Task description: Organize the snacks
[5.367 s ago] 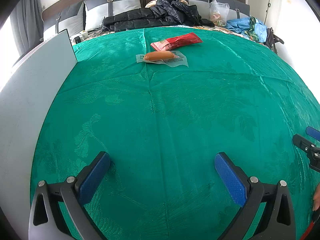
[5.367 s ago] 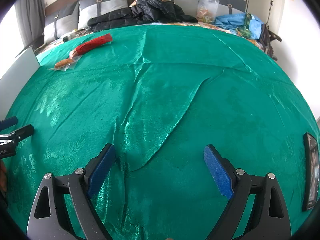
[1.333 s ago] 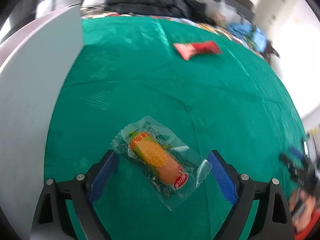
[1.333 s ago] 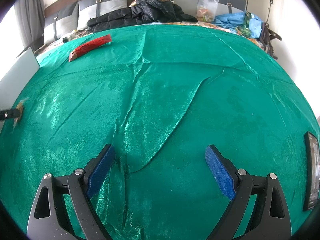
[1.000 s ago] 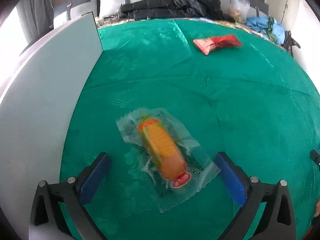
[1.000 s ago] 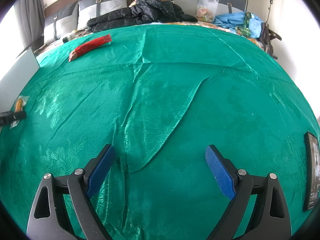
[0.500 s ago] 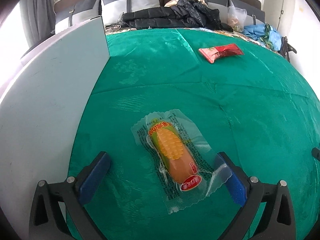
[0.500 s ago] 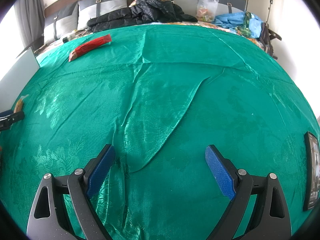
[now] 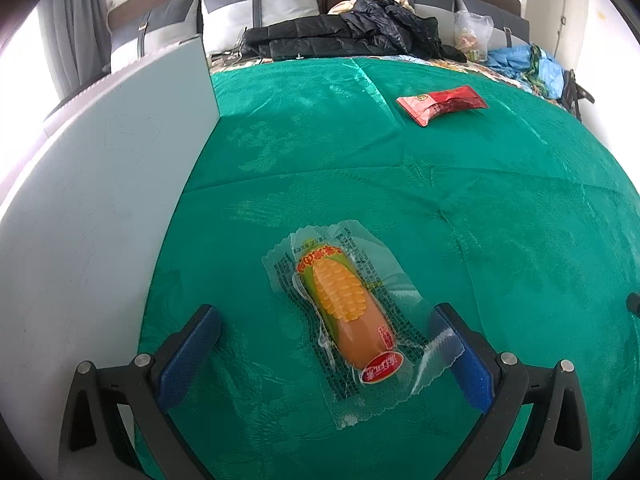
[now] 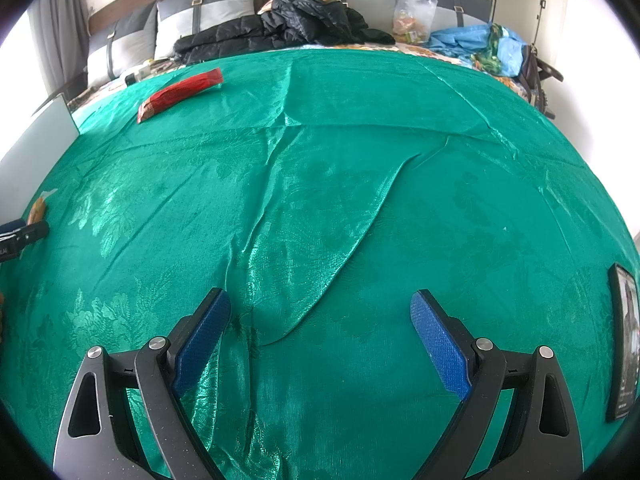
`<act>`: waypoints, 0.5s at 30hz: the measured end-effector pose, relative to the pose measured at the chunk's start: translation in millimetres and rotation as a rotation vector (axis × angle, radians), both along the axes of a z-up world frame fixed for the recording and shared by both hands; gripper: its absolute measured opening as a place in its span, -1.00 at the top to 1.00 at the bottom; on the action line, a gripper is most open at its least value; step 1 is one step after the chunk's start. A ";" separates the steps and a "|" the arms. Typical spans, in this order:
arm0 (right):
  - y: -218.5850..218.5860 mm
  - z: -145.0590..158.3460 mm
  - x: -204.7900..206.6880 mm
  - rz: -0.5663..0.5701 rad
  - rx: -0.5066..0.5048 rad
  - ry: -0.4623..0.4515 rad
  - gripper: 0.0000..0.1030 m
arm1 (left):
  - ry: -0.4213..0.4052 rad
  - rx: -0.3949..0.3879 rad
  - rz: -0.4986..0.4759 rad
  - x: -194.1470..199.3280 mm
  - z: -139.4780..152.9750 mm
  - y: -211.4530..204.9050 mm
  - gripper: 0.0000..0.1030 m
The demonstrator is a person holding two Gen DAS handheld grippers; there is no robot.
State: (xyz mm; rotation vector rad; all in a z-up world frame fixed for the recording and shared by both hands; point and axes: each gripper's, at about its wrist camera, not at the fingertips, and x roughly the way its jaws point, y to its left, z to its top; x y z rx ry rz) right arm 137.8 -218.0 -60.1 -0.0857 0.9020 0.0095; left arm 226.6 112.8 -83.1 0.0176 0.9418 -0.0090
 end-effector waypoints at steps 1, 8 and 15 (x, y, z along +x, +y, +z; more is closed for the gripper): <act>0.0 0.0 0.0 0.000 0.000 0.000 -0.82 | -0.002 0.004 0.001 -0.4 0.2 -0.9 -1.00; 0.2 0.1 0.0 0.000 -0.001 0.001 -0.82 | 0.005 -0.032 0.000 2.3 -0.4 4.1 -1.00; 0.3 0.0 0.2 0.001 -0.001 0.001 -0.82 | 0.004 -0.035 -0.001 3.0 -1.0 4.5 -1.00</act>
